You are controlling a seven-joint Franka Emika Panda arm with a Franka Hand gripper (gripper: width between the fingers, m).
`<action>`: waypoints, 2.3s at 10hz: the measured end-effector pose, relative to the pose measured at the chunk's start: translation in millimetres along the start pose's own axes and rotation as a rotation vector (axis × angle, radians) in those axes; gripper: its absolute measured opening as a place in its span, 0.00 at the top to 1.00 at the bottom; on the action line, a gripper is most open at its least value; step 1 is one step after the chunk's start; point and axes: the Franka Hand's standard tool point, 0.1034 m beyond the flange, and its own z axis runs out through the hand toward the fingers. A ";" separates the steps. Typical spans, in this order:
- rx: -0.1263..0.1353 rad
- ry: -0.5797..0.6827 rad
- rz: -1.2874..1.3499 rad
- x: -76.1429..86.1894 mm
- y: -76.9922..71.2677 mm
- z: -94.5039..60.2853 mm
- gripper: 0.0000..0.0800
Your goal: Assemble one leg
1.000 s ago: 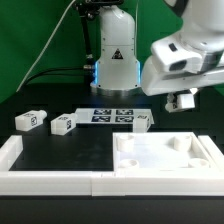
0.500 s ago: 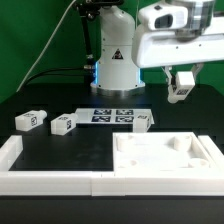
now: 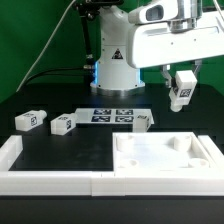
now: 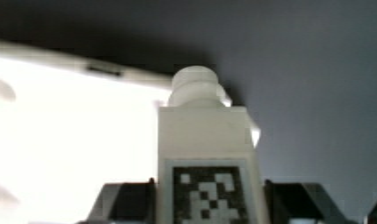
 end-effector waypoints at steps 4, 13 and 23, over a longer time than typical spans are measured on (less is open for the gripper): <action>0.057 -0.021 0.018 74.8 9.5 19.4 0.64; -0.058 0.289 -0.029 84.9 41.0 22.6 0.64; -0.065 0.355 -0.029 96.1 29.5 49.1 0.64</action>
Offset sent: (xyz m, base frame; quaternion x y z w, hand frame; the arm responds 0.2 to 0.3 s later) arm 0.0468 0.0127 -0.0097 0.0238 0.0028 -0.0120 0.9996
